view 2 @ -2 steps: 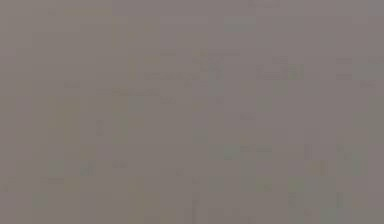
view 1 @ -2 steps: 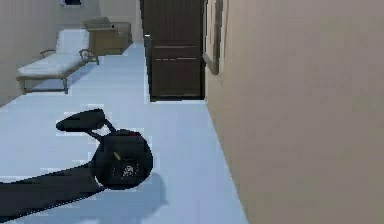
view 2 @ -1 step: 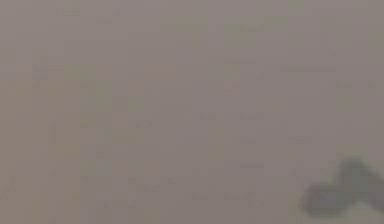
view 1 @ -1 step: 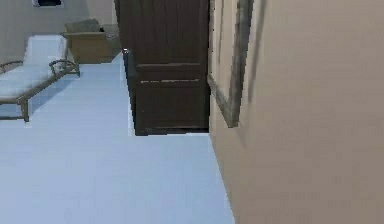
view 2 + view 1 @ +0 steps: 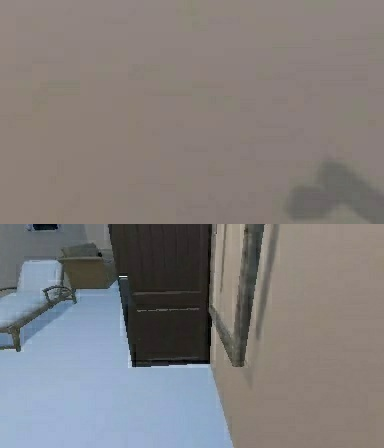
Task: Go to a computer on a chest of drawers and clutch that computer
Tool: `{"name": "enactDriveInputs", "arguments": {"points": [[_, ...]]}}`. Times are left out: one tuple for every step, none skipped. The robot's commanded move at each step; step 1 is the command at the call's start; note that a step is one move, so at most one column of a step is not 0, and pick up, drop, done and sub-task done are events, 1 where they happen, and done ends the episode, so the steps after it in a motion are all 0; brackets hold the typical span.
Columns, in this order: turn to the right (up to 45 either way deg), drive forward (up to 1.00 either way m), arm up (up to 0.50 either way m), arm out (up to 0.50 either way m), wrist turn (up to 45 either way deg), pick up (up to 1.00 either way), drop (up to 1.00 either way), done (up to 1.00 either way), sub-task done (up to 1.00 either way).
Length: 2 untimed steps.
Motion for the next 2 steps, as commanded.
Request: {"name": "enactDriveInputs", "arguments": {"points": [[12.0, 0.0, 0.0, 0.0, 0.0, 0.0, 0.0, 0.0, 0.0], [0.0, 0.45, 0.0, 0.0, 0.0, 0.0, 0.0, 0.0, 0.0]]}}
